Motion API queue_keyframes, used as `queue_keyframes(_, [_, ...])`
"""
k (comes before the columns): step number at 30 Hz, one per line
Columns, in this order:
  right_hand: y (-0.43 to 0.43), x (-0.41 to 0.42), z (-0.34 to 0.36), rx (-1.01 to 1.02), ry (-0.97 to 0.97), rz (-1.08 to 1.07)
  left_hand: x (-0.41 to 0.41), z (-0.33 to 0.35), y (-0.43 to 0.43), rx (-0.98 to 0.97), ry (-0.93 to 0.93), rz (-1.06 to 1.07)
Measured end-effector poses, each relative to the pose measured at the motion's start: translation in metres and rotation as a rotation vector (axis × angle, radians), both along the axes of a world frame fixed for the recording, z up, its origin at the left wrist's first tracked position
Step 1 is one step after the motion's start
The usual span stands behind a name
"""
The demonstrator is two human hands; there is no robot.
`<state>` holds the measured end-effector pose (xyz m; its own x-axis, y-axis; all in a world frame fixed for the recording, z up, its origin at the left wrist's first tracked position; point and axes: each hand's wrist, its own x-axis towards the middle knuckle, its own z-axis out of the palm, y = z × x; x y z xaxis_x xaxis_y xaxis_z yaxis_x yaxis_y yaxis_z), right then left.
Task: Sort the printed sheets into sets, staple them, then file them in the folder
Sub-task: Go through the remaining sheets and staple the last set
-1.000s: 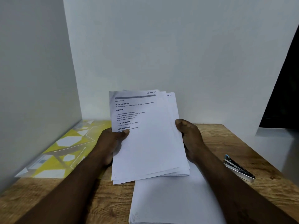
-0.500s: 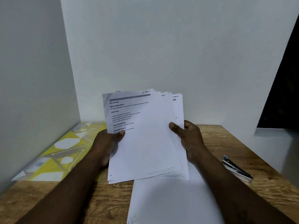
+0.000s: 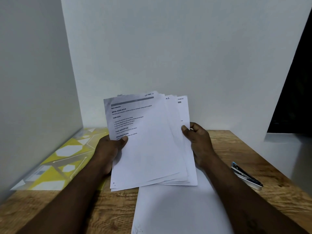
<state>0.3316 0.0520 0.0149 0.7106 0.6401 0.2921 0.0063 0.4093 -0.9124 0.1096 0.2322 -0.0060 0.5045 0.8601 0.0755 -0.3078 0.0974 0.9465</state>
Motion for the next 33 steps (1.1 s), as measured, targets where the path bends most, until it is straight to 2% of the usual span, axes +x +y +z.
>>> queue_keyframes(7, [0.004,0.01,-0.005,-0.004,0.022,-0.23,-0.001,-0.001,0.001,0.023,0.027,0.036])
queue_keyframes(9, [0.002,0.021,-0.005,-0.008,0.095,-0.319,-0.001,-0.001,0.003,0.004,0.021,0.055])
queue_keyframes(12, [-0.006,0.03,-0.007,-0.041,0.219,-0.167,-0.001,0.001,0.002,-0.006,0.036,0.07])
queue_keyframes(14, [-0.006,0.028,-0.01,-0.114,0.127,-0.022,0.0,0.0,0.001,0.005,0.06,0.081])
queue_keyframes(15, [-0.004,0.026,-0.01,-0.141,0.054,-0.036,0.0,0.0,0.0,0.01,0.068,0.085])
queue_keyframes(16, [-0.001,0.024,-0.011,-0.156,-0.017,-0.125,0.001,0.0,0.0,0.011,0.072,0.092])
queue_keyframes(19, [-0.005,0.021,0.001,-0.202,-0.172,-0.633,0.0,0.0,0.002,0.013,0.086,0.127])
queue_keyframes(21, [-0.018,0.023,0.011,-0.087,-0.179,-0.83,0.0,0.001,0.001,0.024,0.1,0.152])
queue_keyframes(23, [-0.025,0.03,0.016,0.157,-0.036,-0.773,0.002,0.001,-0.001,0.042,0.118,0.173])
queue_keyframes(25, [-0.026,0.035,0.019,0.3,0.085,-0.67,0.003,0.001,-0.001,0.071,0.163,0.197])
queue_keyframes(31, [-0.019,0.044,0.013,0.46,0.316,-0.499,0.0,0.0,0.002,0.207,0.303,0.327])
queue_keyframes(33, [-0.017,0.051,0.006,0.513,0.364,-0.374,-0.002,0.0,0.003,0.204,0.301,0.343])
